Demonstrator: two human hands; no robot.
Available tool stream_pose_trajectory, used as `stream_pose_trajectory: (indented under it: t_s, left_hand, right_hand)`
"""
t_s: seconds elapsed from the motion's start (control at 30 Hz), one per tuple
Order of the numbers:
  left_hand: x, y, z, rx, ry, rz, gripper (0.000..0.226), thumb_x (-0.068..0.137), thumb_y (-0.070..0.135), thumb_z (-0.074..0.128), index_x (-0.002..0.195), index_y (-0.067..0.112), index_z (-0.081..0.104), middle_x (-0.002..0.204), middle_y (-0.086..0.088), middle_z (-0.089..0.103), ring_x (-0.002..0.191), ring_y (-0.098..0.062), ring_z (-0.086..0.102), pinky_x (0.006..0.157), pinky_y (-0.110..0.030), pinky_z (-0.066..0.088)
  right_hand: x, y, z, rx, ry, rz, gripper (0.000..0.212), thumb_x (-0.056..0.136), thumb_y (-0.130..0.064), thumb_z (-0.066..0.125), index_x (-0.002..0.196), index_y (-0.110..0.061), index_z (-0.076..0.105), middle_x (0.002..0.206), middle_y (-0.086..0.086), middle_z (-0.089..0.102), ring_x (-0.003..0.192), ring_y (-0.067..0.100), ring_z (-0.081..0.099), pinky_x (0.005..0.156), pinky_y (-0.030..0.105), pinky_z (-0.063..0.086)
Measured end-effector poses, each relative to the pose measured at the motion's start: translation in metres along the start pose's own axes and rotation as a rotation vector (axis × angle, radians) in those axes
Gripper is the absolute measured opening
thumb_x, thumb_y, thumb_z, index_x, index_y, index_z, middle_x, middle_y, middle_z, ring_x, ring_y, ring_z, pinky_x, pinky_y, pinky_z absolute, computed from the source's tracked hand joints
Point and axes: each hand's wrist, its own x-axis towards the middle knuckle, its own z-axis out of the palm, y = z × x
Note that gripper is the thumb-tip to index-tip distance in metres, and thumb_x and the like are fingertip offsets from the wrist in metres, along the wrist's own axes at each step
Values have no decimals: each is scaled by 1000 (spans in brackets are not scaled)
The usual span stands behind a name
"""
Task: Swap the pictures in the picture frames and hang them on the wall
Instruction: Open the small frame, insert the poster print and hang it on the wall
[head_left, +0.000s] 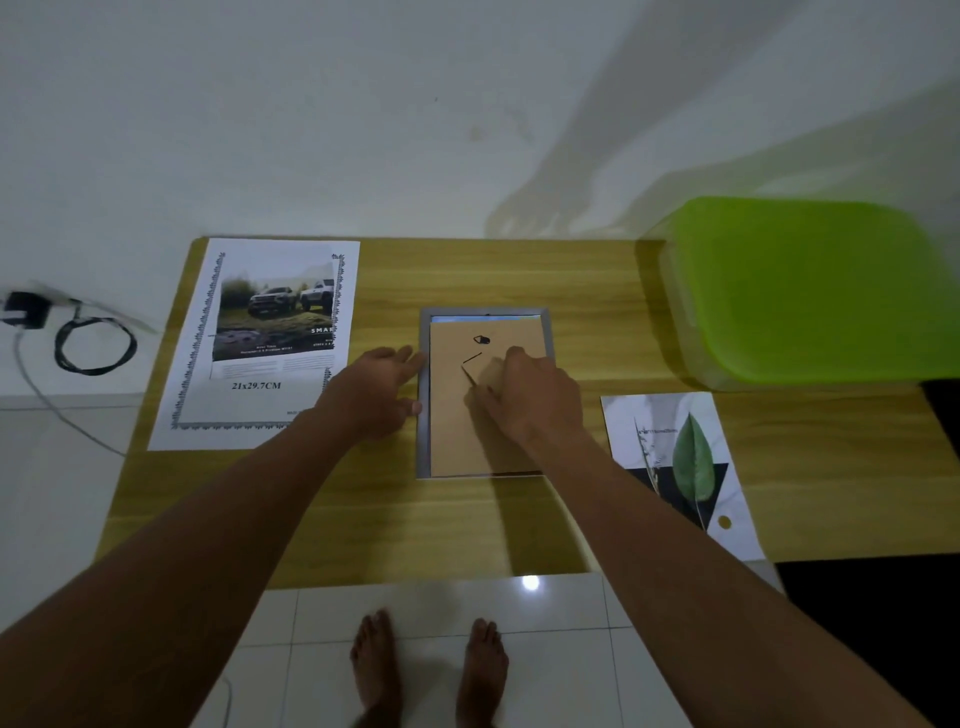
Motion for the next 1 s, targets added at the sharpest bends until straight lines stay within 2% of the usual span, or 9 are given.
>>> stream_pose_trajectory:
  t_s: [0.27, 0.47, 0.6, 0.7, 0.77, 0.83, 0.9, 1.0]
  left_hand:
    - [2, -3, 1, -16, 1, -2, 76, 91, 36, 62, 153, 24, 19, 160, 3, 20, 147, -19, 14, 116, -41, 25]
    - [4, -4, 1, -29, -15, -8, 76, 91, 35, 62, 153, 24, 20, 160, 4, 19, 148, -17, 13, 116, -41, 24]
    - [5, -2, 0, -3, -24, 6, 76, 91, 34, 62, 153, 22, 21, 160, 1, 20, 147, -18, 14, 116, -39, 25]
    - [5, -1, -2, 5, -30, 1, 75, 92, 34, 62, 153, 22, 21, 160, 1, 19, 148, -18, 14, 116, -40, 25]
    - [5, 0, -2, 9, -30, -1, 75, 92, 34, 61, 153, 22, 20, 160, 1, 19, 148, -19, 13, 116, -40, 25]
    - [5, 1, -2, 7, -33, -6, 74, 92, 34, 61, 153, 22, 20, 161, 1, 18, 148, -19, 13, 116, -41, 24]
    - [4, 2, -2, 11, -37, -15, 74, 92, 34, 60, 153, 22, 20, 161, 2, 17, 148, -19, 12, 116, -41, 23]
    - [5, 3, -2, 26, -47, -20, 73, 93, 34, 59, 153, 21, 19, 161, 2, 16, 148, -19, 11, 116, -39, 22]
  right_hand:
    - [7, -2, 5, 40, 25, 10, 42, 93, -49, 55, 107, -10, 52, 101, 10, 65, 92, 29, 63, 65, 32, 39]
    - [3, 4, 14, -26, 76, -35, 34, 96, -43, 52, 106, -11, 52, 91, 5, 66, 82, 25, 64, 61, 30, 37]
    - [4, 10, 27, -142, 122, -99, 27, 97, -33, 57, 112, -12, 54, 102, 5, 67, 93, 23, 63, 61, 30, 39]
    - [4, 19, 33, -69, 116, -214, 41, 96, -44, 55, 118, -9, 53, 117, 9, 59, 113, 26, 54, 77, 36, 49]
    - [2, 26, 31, -66, 82, -334, 48, 94, -53, 54, 118, -11, 51, 123, 10, 54, 119, 27, 48, 89, 39, 50]
    - [0, 33, 28, -82, -41, -394, 70, 89, -64, 52, 134, -11, 44, 140, 15, 45, 133, 31, 37, 106, 45, 41]
    - [-1, 39, 24, -90, -168, -394, 92, 87, -72, 46, 153, -13, 23, 159, 17, 21, 148, 32, 15, 120, 45, 21]
    - [0, 39, 22, -67, -185, -372, 104, 84, -75, 45, 156, -10, 9, 163, 17, 7, 151, 30, 4, 123, 42, 10]
